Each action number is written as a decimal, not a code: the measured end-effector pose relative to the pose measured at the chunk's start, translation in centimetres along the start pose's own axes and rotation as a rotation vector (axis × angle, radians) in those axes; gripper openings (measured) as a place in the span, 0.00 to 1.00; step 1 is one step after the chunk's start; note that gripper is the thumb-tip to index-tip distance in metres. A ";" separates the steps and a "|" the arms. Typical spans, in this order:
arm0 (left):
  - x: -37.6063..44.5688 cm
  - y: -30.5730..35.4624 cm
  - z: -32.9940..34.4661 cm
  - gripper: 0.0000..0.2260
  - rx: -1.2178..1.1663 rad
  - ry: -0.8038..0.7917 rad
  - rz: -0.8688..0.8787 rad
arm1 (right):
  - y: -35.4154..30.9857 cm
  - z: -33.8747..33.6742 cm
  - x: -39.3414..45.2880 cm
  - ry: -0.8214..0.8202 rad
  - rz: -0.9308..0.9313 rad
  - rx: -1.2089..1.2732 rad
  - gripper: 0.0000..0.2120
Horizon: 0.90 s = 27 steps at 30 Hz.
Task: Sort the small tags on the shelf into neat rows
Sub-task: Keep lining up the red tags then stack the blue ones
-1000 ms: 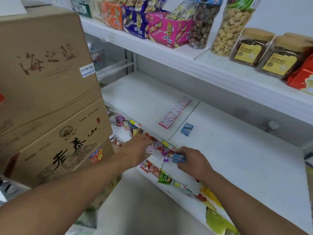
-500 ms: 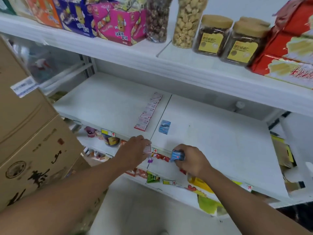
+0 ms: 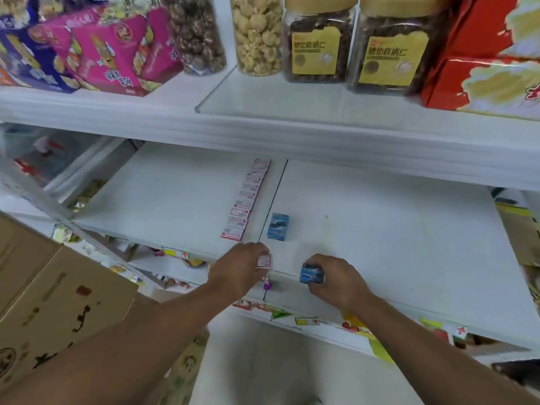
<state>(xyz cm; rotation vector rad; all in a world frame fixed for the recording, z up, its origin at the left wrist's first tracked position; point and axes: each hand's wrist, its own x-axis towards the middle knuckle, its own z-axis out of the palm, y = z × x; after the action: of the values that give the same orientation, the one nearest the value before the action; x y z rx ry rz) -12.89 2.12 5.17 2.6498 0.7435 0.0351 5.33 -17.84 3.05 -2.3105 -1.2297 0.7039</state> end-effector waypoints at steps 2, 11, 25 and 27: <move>1.6 0.2 0.2 0.15 0.027 -0.003 0.015 | 0.5 0.2 0.2 -0.003 0.022 0.003 0.21; 7.7 -1.6 3.5 0.19 0.103 -0.015 -0.027 | 1.3 1.5 0.8 0.091 0.130 0.036 0.19; 8.2 -5.1 6.2 0.20 -0.031 0.056 0.182 | -1.9 4.4 2.1 0.146 0.186 0.009 0.19; 6.5 -6.1 5.9 0.18 -0.070 0.095 0.167 | -2.7 4.6 2.5 0.134 0.181 -0.015 0.20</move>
<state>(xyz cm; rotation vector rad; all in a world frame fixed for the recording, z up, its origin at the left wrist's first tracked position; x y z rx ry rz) -9.58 8.03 -3.08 2.6514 0.5377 0.2293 1.95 -13.73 0.44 -2.4598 -0.9798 0.5899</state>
